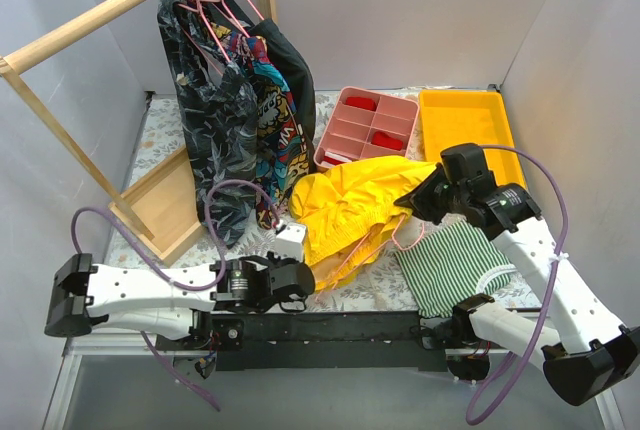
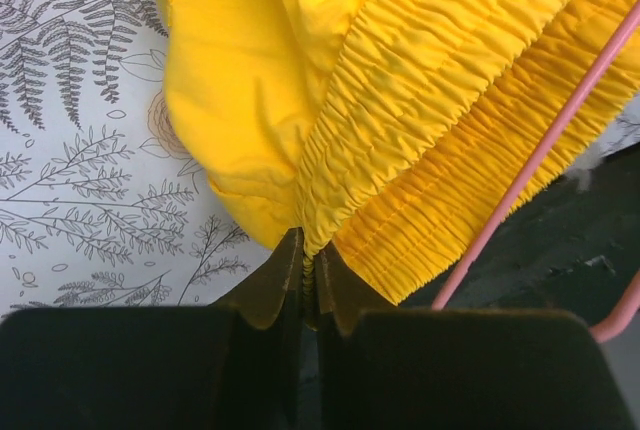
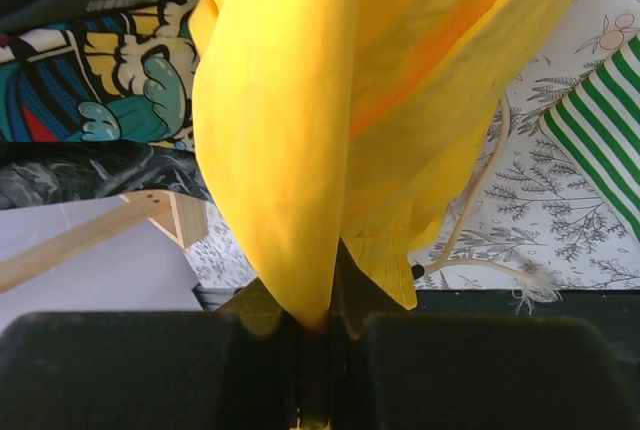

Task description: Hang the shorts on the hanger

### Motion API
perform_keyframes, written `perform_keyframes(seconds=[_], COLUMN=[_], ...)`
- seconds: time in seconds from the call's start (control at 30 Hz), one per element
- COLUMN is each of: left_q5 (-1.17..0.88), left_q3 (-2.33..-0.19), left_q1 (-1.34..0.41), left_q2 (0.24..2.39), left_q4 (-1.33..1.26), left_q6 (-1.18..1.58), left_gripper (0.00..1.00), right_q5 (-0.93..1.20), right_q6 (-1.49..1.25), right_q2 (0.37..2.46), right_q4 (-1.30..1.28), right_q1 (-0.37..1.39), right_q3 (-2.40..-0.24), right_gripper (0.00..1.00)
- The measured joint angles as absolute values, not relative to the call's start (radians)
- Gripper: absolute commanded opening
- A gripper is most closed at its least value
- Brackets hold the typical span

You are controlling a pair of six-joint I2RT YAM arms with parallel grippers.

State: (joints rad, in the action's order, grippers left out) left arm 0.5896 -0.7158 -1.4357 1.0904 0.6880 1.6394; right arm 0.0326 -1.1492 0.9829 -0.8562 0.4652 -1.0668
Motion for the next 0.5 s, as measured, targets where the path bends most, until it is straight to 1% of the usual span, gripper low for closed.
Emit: perform_keyframes(seconds=[0.2, 0.5], left_q5=[0.553, 0.481], left_q3=[-0.723, -0.765], left_q1=[-1.434, -1.436], left_q2=[0.957, 0.972], left_q4=[0.761, 0.776], left_q6=[1.676, 1.671], left_gripper=[0.00, 0.00], right_q5=[-0.015, -0.060], right_q6=[-1.203, -1.247], right_q2=[0.989, 1.045], right_q4=[-0.860, -0.860], right_q1=[0.467, 0.468], right_q3=[-1.128, -1.191], right_gripper=[0.01, 0.01])
